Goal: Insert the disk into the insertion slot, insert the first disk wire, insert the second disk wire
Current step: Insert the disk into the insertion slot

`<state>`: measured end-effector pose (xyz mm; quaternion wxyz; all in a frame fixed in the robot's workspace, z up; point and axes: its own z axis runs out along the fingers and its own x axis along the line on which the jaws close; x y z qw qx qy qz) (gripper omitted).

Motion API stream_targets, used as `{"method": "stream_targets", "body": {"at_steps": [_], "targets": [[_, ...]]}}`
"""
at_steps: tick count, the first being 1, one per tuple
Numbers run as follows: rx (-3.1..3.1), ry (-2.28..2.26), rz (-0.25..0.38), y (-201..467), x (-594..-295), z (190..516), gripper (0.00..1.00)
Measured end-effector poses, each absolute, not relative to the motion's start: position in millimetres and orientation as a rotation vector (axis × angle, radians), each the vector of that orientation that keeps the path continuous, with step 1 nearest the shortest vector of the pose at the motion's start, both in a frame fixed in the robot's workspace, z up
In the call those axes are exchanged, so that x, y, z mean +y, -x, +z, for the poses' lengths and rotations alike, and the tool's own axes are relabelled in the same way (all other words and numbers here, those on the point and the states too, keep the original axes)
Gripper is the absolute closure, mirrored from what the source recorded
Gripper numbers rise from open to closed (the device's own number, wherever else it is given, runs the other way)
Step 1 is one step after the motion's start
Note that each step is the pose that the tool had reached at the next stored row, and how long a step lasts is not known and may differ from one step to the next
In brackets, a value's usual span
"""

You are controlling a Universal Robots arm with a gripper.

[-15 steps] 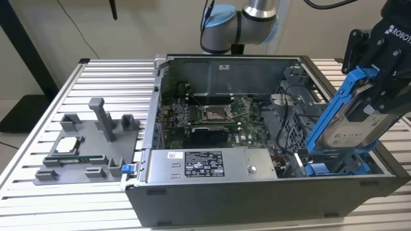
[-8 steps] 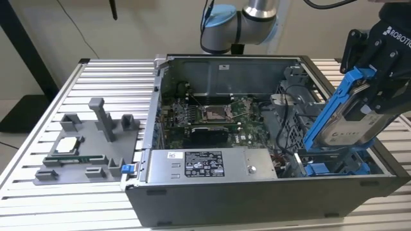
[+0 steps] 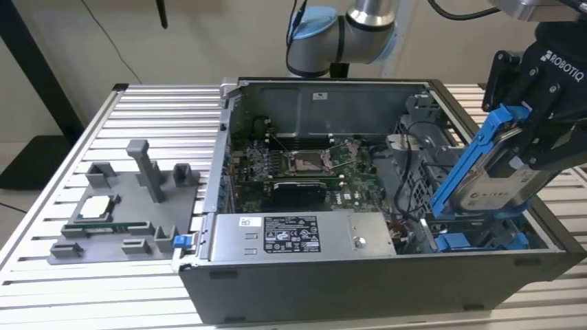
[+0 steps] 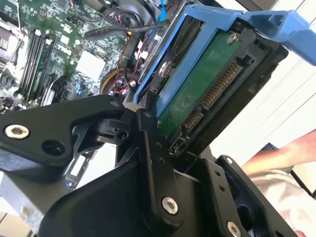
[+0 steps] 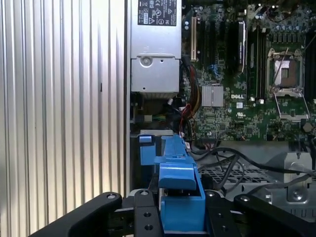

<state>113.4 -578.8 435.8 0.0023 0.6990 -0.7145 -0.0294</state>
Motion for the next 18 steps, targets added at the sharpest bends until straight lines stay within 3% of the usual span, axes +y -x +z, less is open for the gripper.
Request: {"method": "stream_targets", "body": {"at_steps": [18], "targets": [[-2.242, -2.193, -0.092, -118.0, -581.5, 413.9, 1.0]]}}
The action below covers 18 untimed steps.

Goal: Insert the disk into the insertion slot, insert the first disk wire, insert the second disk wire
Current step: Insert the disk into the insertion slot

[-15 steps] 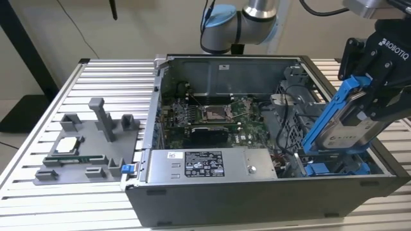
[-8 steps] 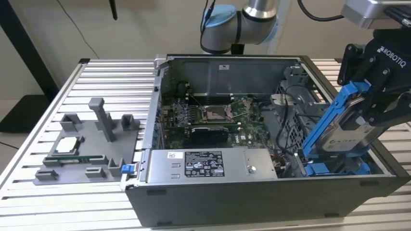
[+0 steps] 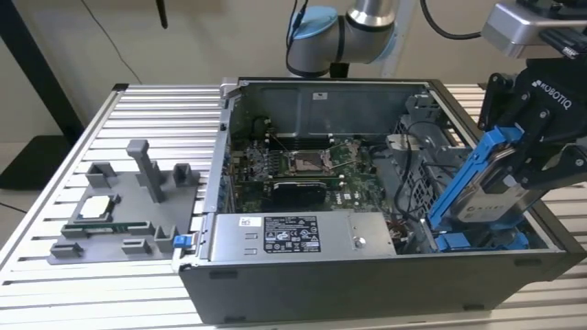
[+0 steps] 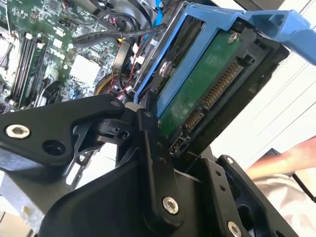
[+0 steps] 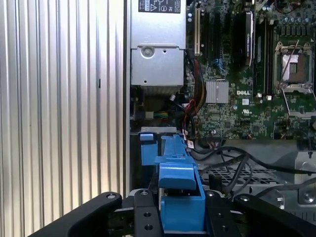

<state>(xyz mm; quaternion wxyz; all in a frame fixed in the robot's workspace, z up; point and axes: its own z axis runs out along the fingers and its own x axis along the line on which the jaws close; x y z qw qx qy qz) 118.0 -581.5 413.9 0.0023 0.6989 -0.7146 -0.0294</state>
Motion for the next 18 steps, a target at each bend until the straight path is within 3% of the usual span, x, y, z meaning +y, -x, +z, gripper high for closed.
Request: {"method": "stream_targets", "body": {"at_steps": [18], "targets": [[-2.243, -2.194, -0.095, -117.9, -581.5, 386.3, 1.0]]}}
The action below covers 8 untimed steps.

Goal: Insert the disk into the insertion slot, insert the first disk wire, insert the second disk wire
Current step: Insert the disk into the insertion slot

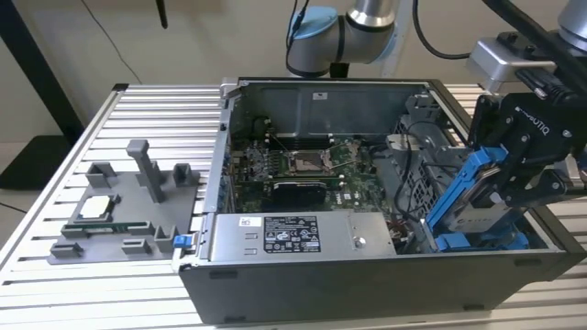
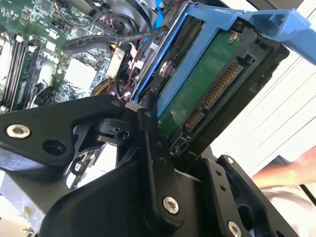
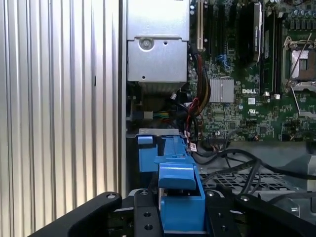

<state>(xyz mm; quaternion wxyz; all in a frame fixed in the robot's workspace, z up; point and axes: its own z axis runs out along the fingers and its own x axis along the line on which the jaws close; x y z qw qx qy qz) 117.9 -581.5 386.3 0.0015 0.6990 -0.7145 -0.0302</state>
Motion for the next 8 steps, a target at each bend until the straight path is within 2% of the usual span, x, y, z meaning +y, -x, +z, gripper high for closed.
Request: {"method": "stream_targets", "body": {"at_steps": [8], "targets": [[-2.243, -2.194, -0.095, -117.9, -581.5, 380.8, 1.0]]}}
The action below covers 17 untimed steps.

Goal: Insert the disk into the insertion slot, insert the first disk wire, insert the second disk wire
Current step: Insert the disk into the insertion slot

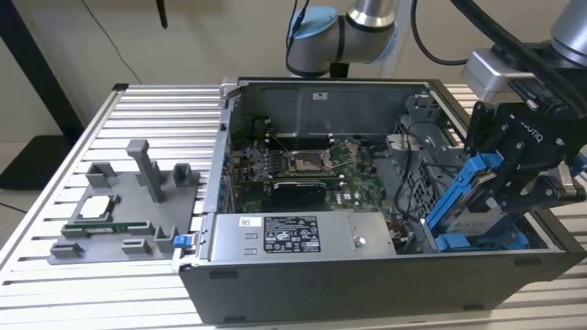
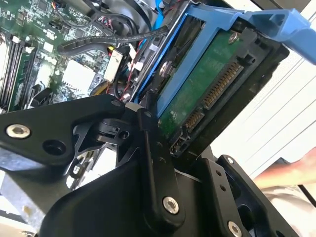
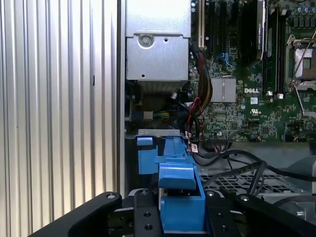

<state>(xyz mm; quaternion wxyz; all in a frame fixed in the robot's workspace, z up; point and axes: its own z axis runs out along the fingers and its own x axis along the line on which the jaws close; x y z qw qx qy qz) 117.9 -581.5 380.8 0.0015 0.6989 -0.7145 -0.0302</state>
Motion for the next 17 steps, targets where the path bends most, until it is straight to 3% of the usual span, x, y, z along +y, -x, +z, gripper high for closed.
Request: {"method": "stream_targets", "body": {"at_steps": [11, 12, 17], "targets": [[-2.243, -2.194, -0.095, -117.9, -581.5, 380.7, 1.0], [-2.243, -2.194, -0.095, -117.9, -581.5, 380.7, 0.0], [-2.243, -2.194, -0.095, -117.8, -581.5, 381.4, 0.0]]}}
